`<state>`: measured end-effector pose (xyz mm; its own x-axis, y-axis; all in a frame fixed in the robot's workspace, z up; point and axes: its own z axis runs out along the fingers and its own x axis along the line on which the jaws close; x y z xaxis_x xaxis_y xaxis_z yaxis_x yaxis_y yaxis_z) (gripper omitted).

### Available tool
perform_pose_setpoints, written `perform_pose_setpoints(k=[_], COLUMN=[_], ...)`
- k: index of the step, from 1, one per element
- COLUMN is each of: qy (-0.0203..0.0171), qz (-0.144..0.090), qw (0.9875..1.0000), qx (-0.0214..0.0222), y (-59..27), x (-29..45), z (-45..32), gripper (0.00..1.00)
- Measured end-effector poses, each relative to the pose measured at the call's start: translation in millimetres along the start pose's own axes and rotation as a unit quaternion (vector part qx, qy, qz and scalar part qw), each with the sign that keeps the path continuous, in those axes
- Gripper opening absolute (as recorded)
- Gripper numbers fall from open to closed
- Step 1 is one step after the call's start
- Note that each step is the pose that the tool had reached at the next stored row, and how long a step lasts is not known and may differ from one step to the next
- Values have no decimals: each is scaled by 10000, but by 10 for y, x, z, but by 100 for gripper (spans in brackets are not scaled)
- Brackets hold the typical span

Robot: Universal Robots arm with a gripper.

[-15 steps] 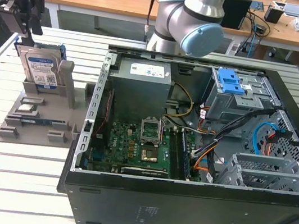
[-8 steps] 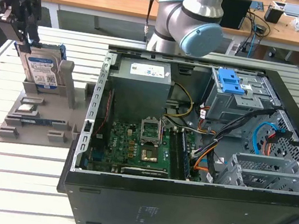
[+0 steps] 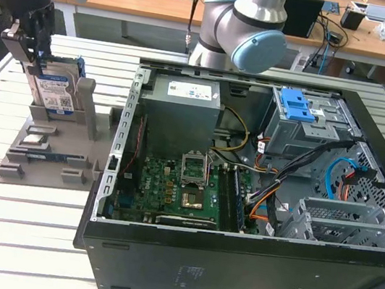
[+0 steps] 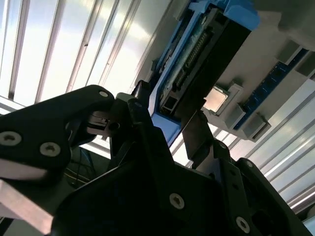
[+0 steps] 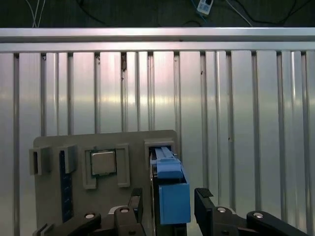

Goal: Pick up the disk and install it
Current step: 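Pick up the disk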

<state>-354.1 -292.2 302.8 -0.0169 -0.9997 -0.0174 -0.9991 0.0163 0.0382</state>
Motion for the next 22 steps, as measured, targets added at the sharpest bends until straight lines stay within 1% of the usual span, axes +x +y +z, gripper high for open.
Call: perform_pose_setpoints(k=[7, 8, 17, 18, 19, 22], qy=[0, 0, 0, 0, 0, 0], qz=[-3, -4, -5, -5, -5, -5], qw=[10000, 10000, 10000, 10000, 10000, 10000], qx=[0, 0, 0, 0, 0, 0], y=[-4, -5, -5, -5, -5, -5], x=[2, 2, 2, 2, 2, 2], z=[149, 160, 167, 168, 169, 171], gripper=[54, 54, 54, 53, 37, 37])
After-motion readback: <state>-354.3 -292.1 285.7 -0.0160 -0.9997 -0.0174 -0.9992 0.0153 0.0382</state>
